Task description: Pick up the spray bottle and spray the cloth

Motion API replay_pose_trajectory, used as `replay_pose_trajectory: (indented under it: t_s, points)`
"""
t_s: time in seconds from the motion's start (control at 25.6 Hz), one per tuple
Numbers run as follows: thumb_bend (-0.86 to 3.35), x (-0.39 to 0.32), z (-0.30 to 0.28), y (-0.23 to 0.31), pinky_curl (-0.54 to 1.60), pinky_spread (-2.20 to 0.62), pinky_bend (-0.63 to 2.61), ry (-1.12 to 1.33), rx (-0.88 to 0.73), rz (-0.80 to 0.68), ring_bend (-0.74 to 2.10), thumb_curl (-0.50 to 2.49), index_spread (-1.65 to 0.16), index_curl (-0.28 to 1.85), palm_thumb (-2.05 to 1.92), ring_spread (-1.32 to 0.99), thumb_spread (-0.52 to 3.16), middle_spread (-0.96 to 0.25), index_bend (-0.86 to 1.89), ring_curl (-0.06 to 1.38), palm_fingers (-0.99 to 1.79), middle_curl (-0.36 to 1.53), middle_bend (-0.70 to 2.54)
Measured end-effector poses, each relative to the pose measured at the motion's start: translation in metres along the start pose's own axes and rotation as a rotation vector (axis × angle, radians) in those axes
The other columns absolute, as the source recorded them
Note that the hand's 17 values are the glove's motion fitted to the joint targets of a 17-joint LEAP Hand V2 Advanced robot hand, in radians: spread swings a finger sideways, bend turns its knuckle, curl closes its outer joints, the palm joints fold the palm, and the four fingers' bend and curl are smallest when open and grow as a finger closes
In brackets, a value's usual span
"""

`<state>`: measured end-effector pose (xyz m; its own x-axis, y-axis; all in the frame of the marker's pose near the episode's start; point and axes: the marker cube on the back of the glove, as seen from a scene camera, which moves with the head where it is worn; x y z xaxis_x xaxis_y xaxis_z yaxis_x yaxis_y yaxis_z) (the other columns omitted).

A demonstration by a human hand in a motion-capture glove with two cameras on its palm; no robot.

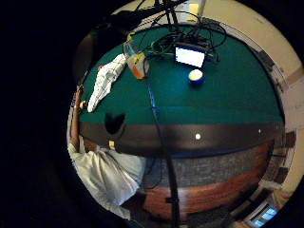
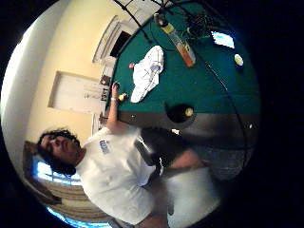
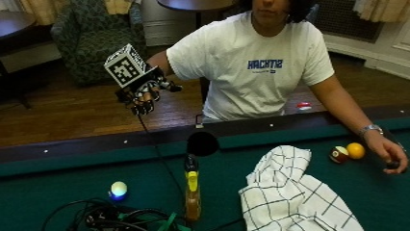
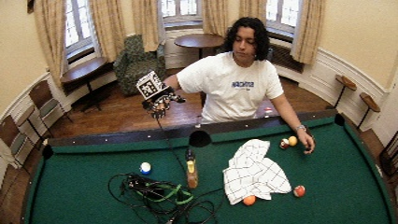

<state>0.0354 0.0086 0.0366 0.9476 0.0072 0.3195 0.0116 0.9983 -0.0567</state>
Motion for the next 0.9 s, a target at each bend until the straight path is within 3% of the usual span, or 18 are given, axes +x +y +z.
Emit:
replay_pose_trajectory:
  t_s: [0.9]
  points:
    - [-0.01,0.022,0.077,0.005,0.30,0.22,0.48,-0.446,0.049,0.036,0.47,0.28,-0.41,0.16,0.45,-0.07,0.93,-0.07,0.13,0.25,0.31,0.29,0.29]
